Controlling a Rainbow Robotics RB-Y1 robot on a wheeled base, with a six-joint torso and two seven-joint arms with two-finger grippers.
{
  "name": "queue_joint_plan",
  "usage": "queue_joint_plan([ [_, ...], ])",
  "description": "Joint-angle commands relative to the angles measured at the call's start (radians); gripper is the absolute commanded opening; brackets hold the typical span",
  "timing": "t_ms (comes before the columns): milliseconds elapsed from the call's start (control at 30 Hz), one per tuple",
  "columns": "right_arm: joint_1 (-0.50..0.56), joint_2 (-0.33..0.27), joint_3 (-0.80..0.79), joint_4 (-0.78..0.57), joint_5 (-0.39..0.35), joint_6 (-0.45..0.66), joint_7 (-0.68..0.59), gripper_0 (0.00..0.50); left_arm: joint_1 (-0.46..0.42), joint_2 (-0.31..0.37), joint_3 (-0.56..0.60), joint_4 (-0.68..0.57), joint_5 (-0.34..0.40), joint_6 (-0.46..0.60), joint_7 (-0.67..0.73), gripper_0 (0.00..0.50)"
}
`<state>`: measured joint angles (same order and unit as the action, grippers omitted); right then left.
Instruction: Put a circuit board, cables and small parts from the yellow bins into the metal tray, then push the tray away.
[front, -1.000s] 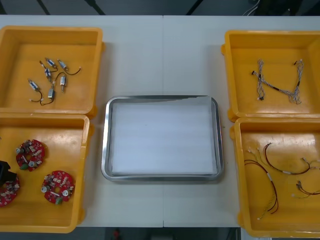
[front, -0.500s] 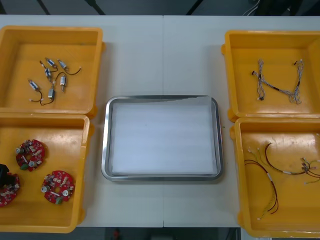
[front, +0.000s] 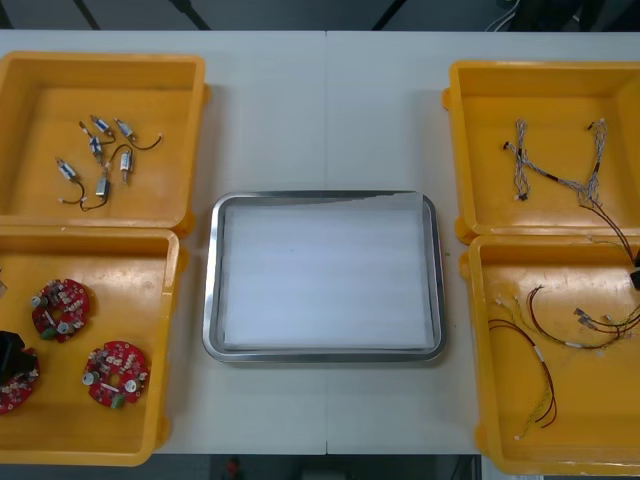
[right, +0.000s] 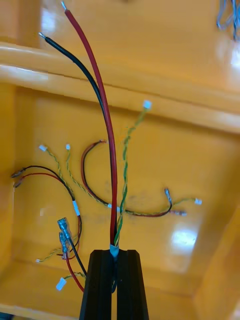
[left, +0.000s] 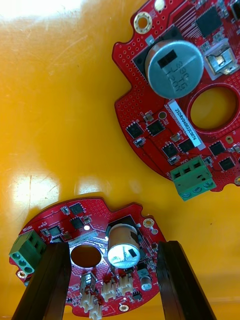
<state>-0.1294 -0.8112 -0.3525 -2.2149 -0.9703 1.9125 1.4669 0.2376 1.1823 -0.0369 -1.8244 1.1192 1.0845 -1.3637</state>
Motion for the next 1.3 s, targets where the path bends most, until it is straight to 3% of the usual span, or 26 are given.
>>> queue_joint_plan([
  [33,-0.09,-0.052,-0.008,-0.038,-0.027,0.007,0.118,0.0,0.028,0.019,-0.015,0.005,-0.012,-0.009,0.117,0.498],
  [267,-0.139,-0.082,0.029,-0.049,-0.096,0.007,0.222,0.0,0.028,0.019,-0.015,0.008,-0.018,-0.009,0.117,0.475],
  [333,-0.145,-0.092,0.033,-0.071,-0.125,0.007,0.239,0.0,0.028,0.019,-0.017,0.008,-0.021,-0.011,0.115,0.447],
  [400,-0.145,-0.098,0.035,-0.089,-0.142,0.007,0.239,0.0,0.028,0.019,-0.018,0.01,-0.022,-0.009,0.117,0.389],
  [467,-0.145,-0.109,0.04,-0.117,-0.165,0.007,0.239,0.0,0.028,0.019,-0.018,0.01,-0.025,-0.009,0.117,0.265],
  [633,-0.145,-0.145,0.078,-0.15,-0.18,0.007,0.233,0.0,0.028,0.019,-0.024,0.011,-0.032,-0.009,0.118,0.082],
  [767,-0.145,-0.161,0.112,-0.154,-0.173,0.007,0.227,0.0,0.028,0.019,-0.024,0.013,-0.035,-0.009,0.12,0.015],
  [933,-0.145,-0.161,0.119,-0.154,-0.159,0.007,0.225,0.0,0.026,0.023,-0.024,0.013,-0.033,-0.009,0.12,0.0],
  [1300,-0.145,-0.161,0.119,-0.154,-0.159,0.007,0.225,0.0,0.029,0.117,0.006,-0.053,0.007,-0.011,0.126,0.0],
])
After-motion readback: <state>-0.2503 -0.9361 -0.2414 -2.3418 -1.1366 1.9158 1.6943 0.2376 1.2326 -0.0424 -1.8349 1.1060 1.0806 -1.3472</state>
